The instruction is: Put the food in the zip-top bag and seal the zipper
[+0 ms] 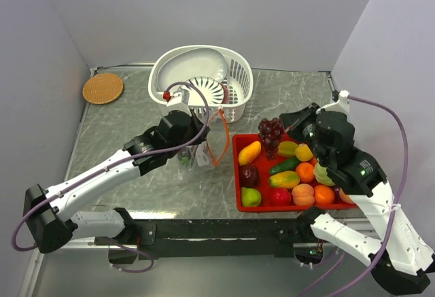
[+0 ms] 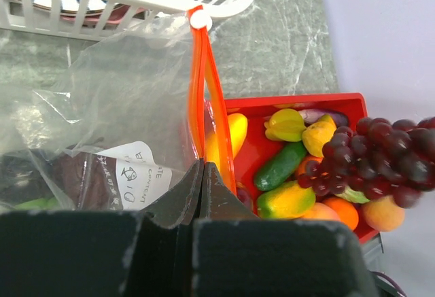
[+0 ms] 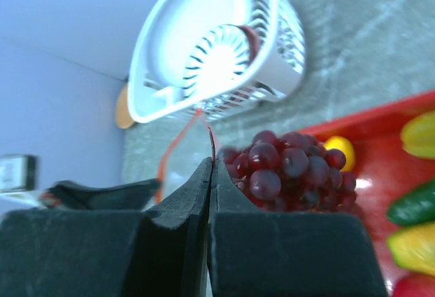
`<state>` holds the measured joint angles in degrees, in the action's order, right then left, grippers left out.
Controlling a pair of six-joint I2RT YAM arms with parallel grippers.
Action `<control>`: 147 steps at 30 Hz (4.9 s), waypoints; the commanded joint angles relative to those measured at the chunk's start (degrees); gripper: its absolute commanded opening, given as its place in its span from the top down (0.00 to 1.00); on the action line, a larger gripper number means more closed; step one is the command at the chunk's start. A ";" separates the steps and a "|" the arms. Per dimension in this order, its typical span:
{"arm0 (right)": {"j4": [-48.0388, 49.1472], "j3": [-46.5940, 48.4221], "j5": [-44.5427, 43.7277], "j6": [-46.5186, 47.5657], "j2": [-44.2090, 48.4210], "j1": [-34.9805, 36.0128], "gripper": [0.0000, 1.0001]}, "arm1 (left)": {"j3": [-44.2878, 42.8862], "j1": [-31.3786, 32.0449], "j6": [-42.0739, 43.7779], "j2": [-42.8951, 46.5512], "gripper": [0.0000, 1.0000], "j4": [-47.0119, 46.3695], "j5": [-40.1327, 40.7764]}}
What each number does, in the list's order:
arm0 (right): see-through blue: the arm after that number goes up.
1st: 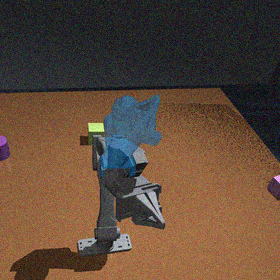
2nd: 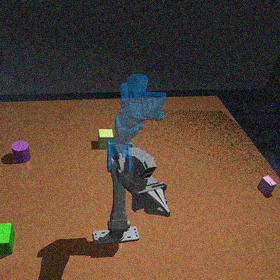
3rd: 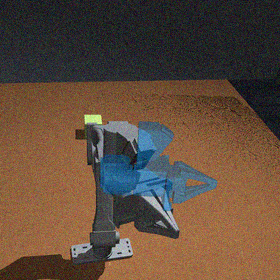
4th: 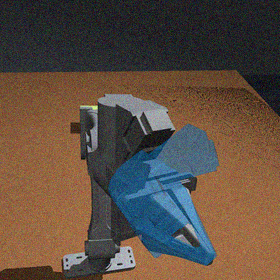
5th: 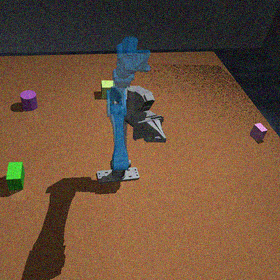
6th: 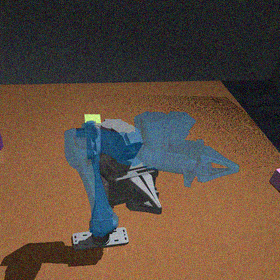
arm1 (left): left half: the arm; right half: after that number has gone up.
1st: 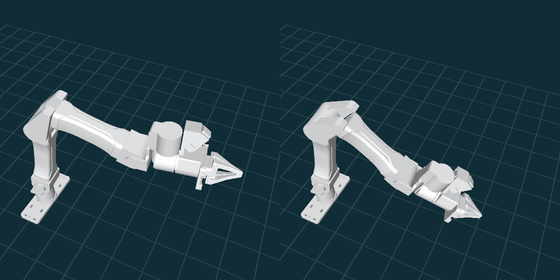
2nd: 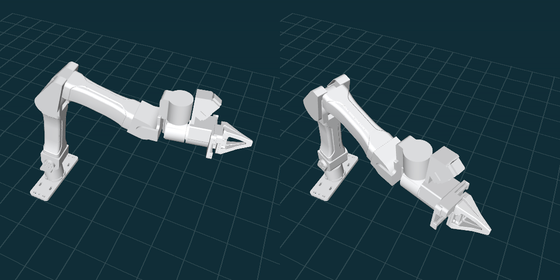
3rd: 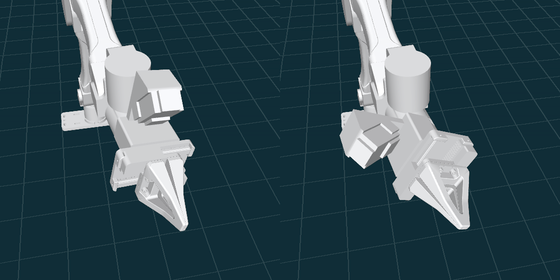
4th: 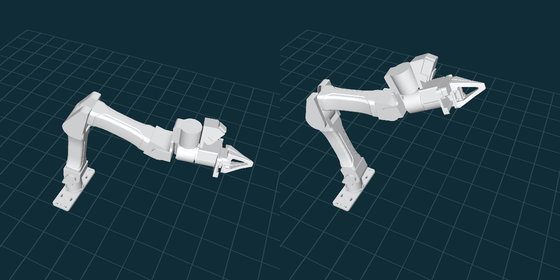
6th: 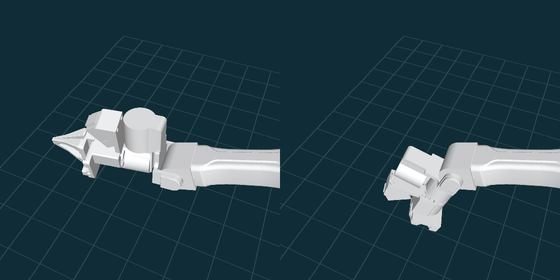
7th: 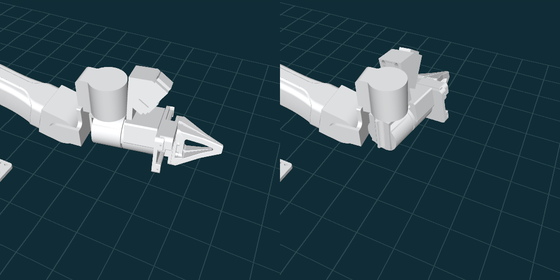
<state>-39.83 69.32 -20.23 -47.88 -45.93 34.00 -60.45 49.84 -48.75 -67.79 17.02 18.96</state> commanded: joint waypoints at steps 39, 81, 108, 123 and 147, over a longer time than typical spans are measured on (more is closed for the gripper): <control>19.53 5.21 4.49 -3.01 -18.93 11.44 1.00 | -5.74 0.08 -1.78 -0.24 0.99 -5.15 -0.42; 8.09 -8.91 -5.53 4.81 -18.32 13.73 0.38 | -3.36 0.08 -1.17 2.22 0.99 -7.26 0.29; 11.09 5.13 -2.55 9.38 -26.84 16.47 1.00 | 2.87 -2.47 1.30 10.39 0.99 12.16 14.44; 9.87 -0.32 -1.39 9.03 -26.93 16.10 0.84 | -1.69 -2.73 6.21 7.76 0.99 7.25 10.75; 10.47 -30.29 -2.54 -5.03 -9.32 11.79 0.06 | -4.24 -3.70 9.73 4.68 0.99 2.85 3.72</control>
<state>-36.03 38.94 -25.17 -51.42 -50.24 46.11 -61.56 46.52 -40.16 -62.87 22.94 24.10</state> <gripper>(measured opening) 0.948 0.018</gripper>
